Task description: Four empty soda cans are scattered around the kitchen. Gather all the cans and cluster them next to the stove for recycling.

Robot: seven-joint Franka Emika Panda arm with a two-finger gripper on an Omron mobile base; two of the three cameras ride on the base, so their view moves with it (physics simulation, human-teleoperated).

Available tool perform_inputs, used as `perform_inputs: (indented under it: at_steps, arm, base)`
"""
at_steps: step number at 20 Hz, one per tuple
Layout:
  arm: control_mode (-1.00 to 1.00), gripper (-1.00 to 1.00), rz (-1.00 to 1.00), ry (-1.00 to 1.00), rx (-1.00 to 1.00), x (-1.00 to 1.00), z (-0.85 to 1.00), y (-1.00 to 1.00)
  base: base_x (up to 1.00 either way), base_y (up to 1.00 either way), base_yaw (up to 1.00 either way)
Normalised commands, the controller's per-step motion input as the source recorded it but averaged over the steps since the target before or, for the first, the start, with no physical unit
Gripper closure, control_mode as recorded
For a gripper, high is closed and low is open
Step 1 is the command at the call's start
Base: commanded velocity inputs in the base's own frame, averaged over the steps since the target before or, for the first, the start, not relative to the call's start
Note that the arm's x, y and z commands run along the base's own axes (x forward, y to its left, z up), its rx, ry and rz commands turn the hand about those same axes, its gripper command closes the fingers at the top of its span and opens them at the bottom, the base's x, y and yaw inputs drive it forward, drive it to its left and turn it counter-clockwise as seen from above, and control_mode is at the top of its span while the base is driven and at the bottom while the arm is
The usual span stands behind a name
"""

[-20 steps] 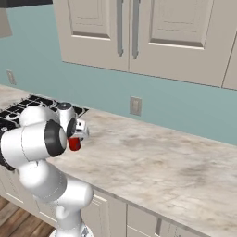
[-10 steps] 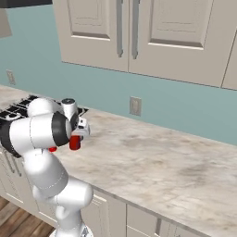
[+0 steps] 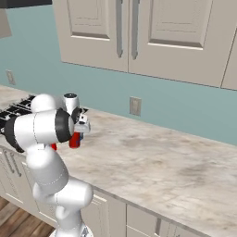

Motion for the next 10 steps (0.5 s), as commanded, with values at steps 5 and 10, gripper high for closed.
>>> perform_inputs:
  at_steps: [5,10]
  arm:
    - [-1.0,-1.0,0.0,0.0,0.08,-0.55,-0.4,0.05]
    - [-1.0,-1.0,0.0,0.0,0.07,-0.5,-0.37,0.06]
  base:
    - [0.0,0.0,0.0]
    - [0.0,0.0,0.0]
